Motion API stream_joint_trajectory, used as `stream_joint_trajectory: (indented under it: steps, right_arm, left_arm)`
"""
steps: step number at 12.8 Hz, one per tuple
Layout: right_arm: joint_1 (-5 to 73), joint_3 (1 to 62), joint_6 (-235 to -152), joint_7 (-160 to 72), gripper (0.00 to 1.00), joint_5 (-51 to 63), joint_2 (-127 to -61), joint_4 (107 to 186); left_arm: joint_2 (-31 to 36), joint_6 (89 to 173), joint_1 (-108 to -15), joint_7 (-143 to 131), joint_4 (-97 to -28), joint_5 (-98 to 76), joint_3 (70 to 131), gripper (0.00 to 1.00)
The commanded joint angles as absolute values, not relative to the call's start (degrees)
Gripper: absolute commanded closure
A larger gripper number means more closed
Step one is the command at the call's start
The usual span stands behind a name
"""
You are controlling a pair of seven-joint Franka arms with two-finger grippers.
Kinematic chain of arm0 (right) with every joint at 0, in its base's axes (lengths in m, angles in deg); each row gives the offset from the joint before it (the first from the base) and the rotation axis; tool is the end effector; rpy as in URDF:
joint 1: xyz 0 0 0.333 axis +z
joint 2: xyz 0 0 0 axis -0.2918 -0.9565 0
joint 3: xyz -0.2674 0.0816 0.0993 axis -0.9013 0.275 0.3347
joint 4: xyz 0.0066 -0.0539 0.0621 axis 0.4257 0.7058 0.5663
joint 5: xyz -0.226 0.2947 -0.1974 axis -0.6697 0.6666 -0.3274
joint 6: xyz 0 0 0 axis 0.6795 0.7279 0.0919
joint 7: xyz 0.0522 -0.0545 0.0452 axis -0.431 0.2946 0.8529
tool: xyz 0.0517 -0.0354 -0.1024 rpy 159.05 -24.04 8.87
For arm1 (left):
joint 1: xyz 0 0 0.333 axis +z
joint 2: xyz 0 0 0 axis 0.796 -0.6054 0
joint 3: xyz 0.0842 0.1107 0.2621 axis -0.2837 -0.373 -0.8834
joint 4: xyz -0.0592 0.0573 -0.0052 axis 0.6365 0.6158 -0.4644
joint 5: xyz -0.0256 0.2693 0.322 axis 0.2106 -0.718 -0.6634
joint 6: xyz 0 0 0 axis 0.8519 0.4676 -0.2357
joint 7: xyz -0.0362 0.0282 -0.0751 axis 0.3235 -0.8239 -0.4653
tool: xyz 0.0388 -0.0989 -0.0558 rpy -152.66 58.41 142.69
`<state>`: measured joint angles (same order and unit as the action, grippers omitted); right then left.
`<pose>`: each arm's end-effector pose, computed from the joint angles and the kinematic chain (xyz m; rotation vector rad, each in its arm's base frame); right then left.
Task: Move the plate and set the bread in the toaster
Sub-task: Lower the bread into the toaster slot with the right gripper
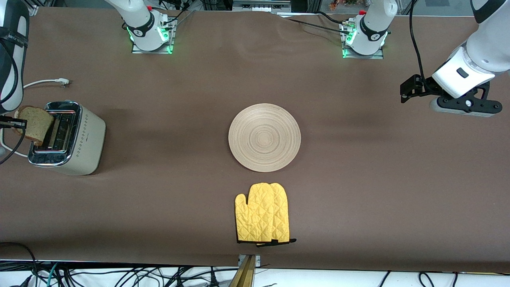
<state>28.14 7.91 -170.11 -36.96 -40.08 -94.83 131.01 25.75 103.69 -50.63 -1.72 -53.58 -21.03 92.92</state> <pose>0.6389 -0.1805 0.4157 2.8183 -0.0925 -0.4450 0.5837 -0.0833 0.5603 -3.1177 0.1765 0.1048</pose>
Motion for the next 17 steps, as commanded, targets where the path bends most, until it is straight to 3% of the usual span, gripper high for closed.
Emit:
stream_joint_trajectory:
  steps: [1,17]
  right_arm:
    - [28.65,8.11,-170.41,-37.17,1.00,-39.32,-94.44,130.78]
    - [26.65,7.49,-167.42,-31.21,1.00,-34.84,-93.21,130.78]
  left_arm:
    - [25.57,102.86,-51.08,-2.57,-52.40,-23.08,93.12,0.00]
    - [25.57,102.86,-51.16,-2.66,-52.40,-23.08,93.12,0.00]
